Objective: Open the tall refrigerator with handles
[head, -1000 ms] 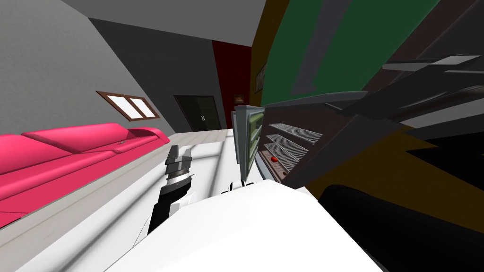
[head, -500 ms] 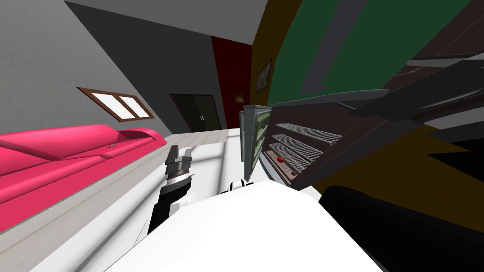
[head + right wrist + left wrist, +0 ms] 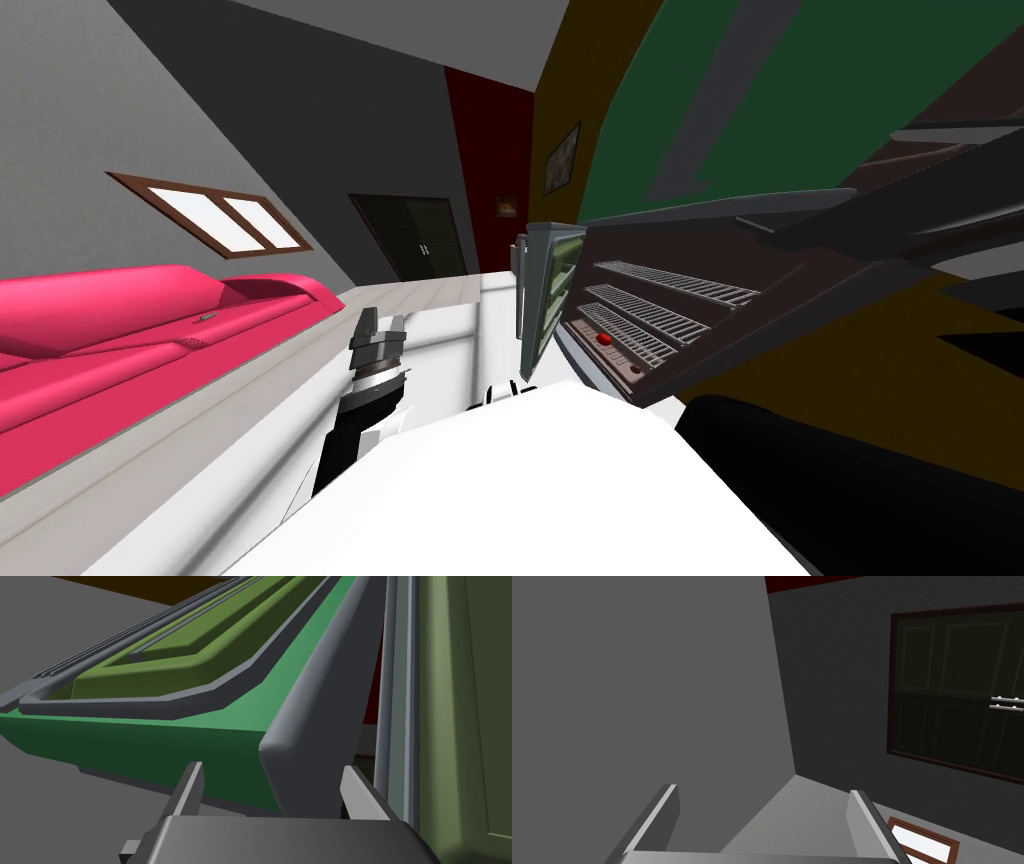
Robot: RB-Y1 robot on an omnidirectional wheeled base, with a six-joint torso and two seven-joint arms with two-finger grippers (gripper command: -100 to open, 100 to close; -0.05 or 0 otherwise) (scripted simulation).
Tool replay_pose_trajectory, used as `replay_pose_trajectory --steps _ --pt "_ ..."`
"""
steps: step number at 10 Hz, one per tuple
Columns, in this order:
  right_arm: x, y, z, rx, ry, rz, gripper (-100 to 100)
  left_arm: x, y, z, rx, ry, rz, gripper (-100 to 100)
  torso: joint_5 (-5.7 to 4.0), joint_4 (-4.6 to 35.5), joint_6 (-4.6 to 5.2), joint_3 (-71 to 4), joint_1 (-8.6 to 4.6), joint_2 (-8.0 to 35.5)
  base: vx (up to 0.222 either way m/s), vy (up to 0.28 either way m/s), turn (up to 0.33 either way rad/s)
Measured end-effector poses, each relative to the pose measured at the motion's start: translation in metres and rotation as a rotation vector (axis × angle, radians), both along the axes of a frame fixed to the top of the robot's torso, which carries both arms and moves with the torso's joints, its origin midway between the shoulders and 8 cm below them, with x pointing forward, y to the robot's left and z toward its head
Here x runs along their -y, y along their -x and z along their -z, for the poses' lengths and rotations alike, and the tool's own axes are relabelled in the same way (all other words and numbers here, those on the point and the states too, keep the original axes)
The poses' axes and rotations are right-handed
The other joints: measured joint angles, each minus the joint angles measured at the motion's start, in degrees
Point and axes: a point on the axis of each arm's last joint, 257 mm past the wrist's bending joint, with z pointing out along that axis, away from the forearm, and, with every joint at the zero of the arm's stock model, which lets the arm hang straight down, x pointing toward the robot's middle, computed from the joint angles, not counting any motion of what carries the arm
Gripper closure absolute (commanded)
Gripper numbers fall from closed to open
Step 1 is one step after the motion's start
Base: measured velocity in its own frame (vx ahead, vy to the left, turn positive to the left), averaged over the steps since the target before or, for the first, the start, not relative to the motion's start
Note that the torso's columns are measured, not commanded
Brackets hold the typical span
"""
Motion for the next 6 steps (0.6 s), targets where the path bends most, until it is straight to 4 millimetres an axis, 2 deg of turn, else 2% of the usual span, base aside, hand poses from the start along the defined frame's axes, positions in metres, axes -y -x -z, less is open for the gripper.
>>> replay_pose_trajectory --steps 6 --pt "0.033 0.026 0.000 -0.001 0.000 0.114 100 0.000 0.000 0.000 0.000 0.000 0.000 0 0.13 -0.11 -0.23 -0.32 -0.15 -0.18 0.201 0.243 -0.059"
